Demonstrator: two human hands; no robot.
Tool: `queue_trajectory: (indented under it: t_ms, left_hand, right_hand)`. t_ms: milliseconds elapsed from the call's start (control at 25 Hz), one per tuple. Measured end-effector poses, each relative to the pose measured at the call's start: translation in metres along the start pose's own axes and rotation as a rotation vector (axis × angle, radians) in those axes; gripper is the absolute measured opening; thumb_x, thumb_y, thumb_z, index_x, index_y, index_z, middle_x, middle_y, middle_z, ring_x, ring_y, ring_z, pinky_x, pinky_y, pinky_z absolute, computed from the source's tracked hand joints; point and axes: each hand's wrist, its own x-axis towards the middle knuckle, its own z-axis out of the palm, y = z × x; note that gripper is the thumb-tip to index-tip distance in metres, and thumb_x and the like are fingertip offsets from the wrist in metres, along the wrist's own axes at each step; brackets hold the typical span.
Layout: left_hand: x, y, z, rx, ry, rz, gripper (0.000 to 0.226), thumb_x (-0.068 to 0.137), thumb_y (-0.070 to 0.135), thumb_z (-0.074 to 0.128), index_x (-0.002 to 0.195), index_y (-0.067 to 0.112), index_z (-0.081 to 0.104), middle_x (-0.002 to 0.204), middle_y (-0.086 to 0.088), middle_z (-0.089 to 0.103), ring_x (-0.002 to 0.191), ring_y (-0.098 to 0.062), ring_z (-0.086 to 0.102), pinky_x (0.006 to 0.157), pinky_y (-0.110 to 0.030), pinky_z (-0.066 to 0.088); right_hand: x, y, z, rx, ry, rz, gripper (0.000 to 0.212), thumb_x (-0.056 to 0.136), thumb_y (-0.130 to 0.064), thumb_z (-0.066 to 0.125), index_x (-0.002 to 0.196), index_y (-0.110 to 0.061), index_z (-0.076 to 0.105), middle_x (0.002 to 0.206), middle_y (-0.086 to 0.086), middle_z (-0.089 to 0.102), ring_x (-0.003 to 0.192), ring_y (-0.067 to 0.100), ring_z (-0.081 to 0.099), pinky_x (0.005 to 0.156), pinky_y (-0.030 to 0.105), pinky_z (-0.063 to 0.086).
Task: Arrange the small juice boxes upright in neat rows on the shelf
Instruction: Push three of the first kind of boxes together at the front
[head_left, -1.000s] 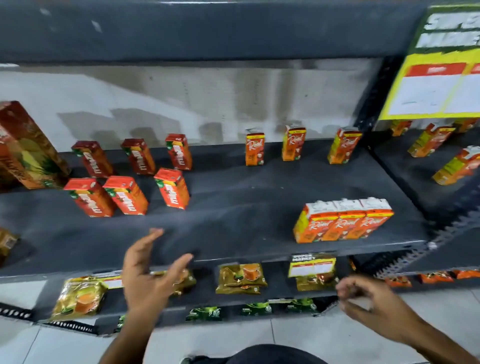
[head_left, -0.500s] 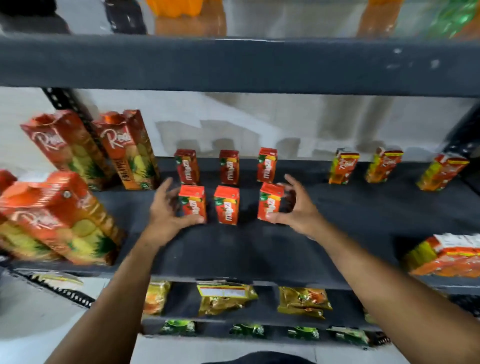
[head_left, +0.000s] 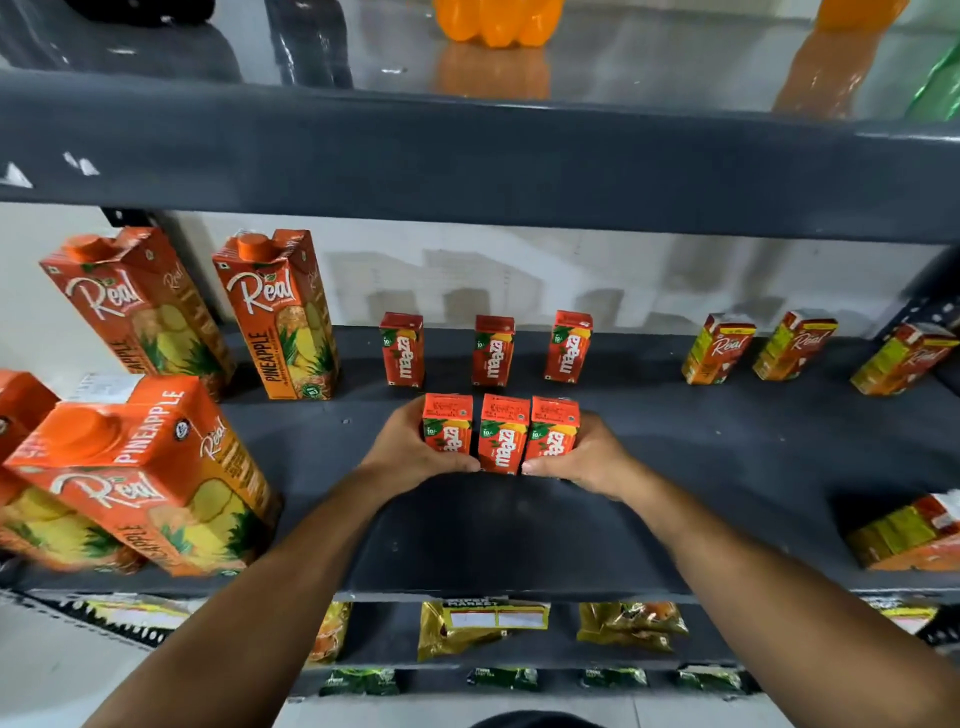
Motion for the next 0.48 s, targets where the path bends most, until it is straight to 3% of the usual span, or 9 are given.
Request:
queue_trajectory:
  t_ms: [160, 320, 480]
  left_hand:
    - [0.005, -0.001, 0.006, -0.003, -0.030, -0.045, 0.066, 0.052, 0.016, 0.092, 0.106, 0.030, 0.056, 0.101, 0.007, 0.070, 0.094, -0.002, 0.066, 0.084, -0.024, 0.050]
    - [0.008, -0.005, 0.006, 0.032, -0.042, -0.074, 0.073, 0.050, 0.024, 0.093, 0.113, 0.025, 0.056, 0.106, 0.006, 0.070, 0.099, -0.005, 0.065, 0.092, -0.033, 0.051]
    - [0.003, -0.001, 0.006, 0.041, -0.049, -0.094, 0.073, 0.050, 0.022, 0.093, 0.113, 0.023, 0.057, 0.105, 0.006, 0.070, 0.097, -0.004, 0.065, 0.093, -0.034, 0.051]
  right_hand:
    - [0.001, -0.001, 0.009, -0.019, 0.005, -0.002, 0.052, 0.060, -0.006, 0.090, 0.093, -0.035, 0.063, 0.092, -0.012, 0.070, 0.086, 0.004, 0.068, 0.078, 0.027, 0.055]
    - [-0.001, 0.000, 0.012, -0.097, 0.028, -0.019, 0.058, 0.055, -0.013, 0.093, 0.104, -0.027, 0.065, 0.096, -0.010, 0.072, 0.087, 0.005, 0.069, 0.078, 0.026, 0.056]
    - [-0.006, -0.007, 0.016, -0.133, 0.029, -0.048, 0.055, 0.057, -0.012, 0.091, 0.096, -0.036, 0.061, 0.092, -0.012, 0.068, 0.086, 0.004, 0.067, 0.079, 0.027, 0.056]
